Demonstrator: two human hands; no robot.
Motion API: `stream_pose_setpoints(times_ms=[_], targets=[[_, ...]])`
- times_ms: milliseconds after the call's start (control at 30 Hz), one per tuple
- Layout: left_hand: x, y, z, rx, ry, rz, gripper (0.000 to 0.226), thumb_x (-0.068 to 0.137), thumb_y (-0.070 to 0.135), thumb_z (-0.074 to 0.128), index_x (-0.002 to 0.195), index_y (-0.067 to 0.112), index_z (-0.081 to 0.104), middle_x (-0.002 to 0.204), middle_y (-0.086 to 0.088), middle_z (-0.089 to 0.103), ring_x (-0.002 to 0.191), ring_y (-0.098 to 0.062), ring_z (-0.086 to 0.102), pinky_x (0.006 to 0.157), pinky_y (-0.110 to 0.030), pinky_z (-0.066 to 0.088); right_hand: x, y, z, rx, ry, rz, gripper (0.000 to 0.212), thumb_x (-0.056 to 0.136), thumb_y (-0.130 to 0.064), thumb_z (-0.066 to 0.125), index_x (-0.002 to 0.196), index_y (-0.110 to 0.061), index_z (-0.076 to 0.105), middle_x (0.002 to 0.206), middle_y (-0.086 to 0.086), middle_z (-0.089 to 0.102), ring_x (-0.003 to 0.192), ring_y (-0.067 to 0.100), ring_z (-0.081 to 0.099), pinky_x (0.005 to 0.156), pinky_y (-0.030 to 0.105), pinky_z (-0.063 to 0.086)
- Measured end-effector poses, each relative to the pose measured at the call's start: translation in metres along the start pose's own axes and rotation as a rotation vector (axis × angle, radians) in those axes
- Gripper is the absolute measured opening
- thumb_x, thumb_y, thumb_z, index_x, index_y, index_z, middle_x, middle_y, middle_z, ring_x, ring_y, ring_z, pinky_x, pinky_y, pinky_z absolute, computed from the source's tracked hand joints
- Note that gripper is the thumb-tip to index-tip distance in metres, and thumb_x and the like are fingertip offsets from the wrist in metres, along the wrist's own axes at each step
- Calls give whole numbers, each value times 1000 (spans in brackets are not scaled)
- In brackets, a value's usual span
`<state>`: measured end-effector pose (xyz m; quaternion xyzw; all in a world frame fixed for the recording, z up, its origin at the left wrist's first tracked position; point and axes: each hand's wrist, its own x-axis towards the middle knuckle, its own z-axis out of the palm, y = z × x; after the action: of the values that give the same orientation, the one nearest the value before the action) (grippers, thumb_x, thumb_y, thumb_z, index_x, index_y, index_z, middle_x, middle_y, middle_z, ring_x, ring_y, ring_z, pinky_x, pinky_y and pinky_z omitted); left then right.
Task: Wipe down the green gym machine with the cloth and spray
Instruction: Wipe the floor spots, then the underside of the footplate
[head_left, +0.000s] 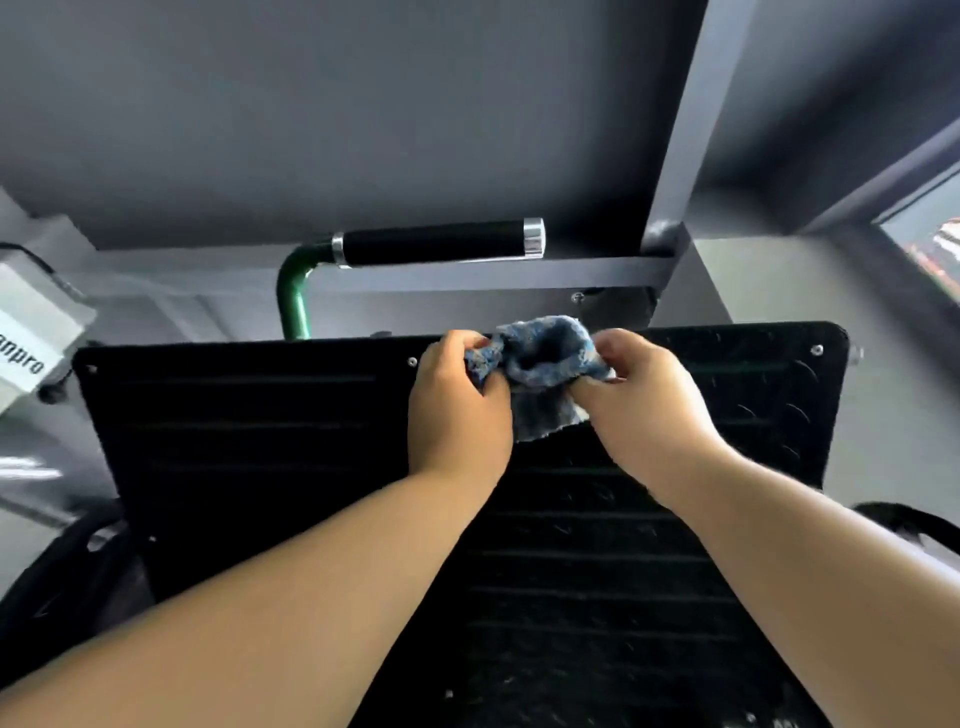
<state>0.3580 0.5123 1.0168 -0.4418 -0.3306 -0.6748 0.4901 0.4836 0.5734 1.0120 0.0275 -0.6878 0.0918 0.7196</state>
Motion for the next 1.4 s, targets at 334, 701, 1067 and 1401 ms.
stream_pose_setpoints(times_ms=[334,701,1067,1401], targets=[[102,-59,-72,176,245,-23,17,85,9,54,98,7,63,110,-10,60,95,-27,54,66,-20,27,26,-49,102,-453,-265,-392,72,86,-11,46,148,-43,28,161,-20,8,138,15,36,96,27,43],[156,-111,-112,-4,416,-458,20,97,13,39,99,10,59,106,-10,63,103,-29,56,69,-24,35,67,-72,165,-557,-130,-524,55,87,-13,49,139,-30,42,143,-8,44,128,19,41,86,31,42],[176,-114,-95,247,78,-192,44,80,26,70,117,16,48,113,-4,61,91,-27,58,78,-35,52,113,-86,141,-1010,179,-576,54,80,-18,56,132,-23,41,127,1,49,124,27,41,111,40,18],[202,-98,-96,650,39,562,23,79,15,63,99,18,52,92,0,52,76,-32,51,56,-32,33,144,-114,135,-1142,15,-407,9,79,-9,52,80,-17,56,72,0,54,59,18,48,48,22,29]])
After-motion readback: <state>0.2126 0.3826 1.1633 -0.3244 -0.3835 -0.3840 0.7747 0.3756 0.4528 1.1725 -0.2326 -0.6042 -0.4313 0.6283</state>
